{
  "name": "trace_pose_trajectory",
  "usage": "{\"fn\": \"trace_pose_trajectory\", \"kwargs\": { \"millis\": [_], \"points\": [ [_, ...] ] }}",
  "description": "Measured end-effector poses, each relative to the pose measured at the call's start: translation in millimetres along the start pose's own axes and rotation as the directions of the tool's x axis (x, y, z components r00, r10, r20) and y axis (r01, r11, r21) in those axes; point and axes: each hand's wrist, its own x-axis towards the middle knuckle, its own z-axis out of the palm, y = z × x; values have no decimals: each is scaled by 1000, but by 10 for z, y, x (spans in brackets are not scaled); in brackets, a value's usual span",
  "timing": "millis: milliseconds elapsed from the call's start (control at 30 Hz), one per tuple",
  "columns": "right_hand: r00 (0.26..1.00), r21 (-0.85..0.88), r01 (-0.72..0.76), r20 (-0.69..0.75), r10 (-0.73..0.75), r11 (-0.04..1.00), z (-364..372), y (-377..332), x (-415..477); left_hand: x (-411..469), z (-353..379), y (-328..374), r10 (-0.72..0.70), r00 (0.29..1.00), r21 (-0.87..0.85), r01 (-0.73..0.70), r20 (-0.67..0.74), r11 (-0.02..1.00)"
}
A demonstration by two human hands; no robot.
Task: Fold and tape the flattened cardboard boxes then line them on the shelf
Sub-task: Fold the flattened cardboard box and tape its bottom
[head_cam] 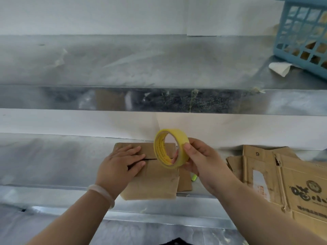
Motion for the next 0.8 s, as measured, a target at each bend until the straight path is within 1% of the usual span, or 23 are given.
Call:
{"fn": "trace_pose_trajectory", "kwargs": {
  "millis": [100, 200, 300, 400, 500, 567, 600, 633, 667, 700, 733, 800],
  "points": [
    [996, 4, -79, -35, 79, 997, 214, 91, 120, -4, 10, -17, 3, 1000, -9, -3, -4, 1000],
    [988, 95, -120, -85, 128, 988, 326, 163, 193, -12, -15, -11, 20, 999, -60, -23, -47, 998],
    [984, 128, -93, -139, 111, 987, 385, 183, 219, -19, 30, -25, 131, 989, -25, -134, -74, 991],
    [978, 145, -73, -183, 99, 987, 448, 212, 220, -14, 59, -63, 174, 984, -1, -174, -41, 985],
    [962, 152, -91, -242, 126, 984, 496, 236, 209, -24, 50, -113, 252, 966, 45, -254, 53, 966],
    [960, 89, -86, -260, 106, 992, 513, 256, 199, -21, 61, -140, 274, 958, 56, -279, 83, 959],
    [960, 19, -65, -272, 67, 998, 510, 264, 190, -18, 66, -141, 270, 960, 45, -274, 77, 961],
    [957, -93, -30, -291, 2, 995, 495, 272, 179, -11, 73, -142, 267, 962, 35, -270, 62, 962],
    [951, -233, 14, -296, -84, 972, 470, 277, 168, -3, 76, -145, 266, 963, 28, -267, 50, 963],
    [947, -369, 45, -281, -158, 928, 441, 273, 153, 0, 76, -148, 266, 963, 21, -267, 45, 963],
    [941, -461, 67, -266, -210, 885, 418, 268, 134, 8, 72, -152, 271, 961, 17, -272, 47, 962],
    [936, -519, 102, -239, -258, 849, 377, 258, 84, 17, 60, -159, 284, 957, 16, -285, 58, 958]
  ]
}}
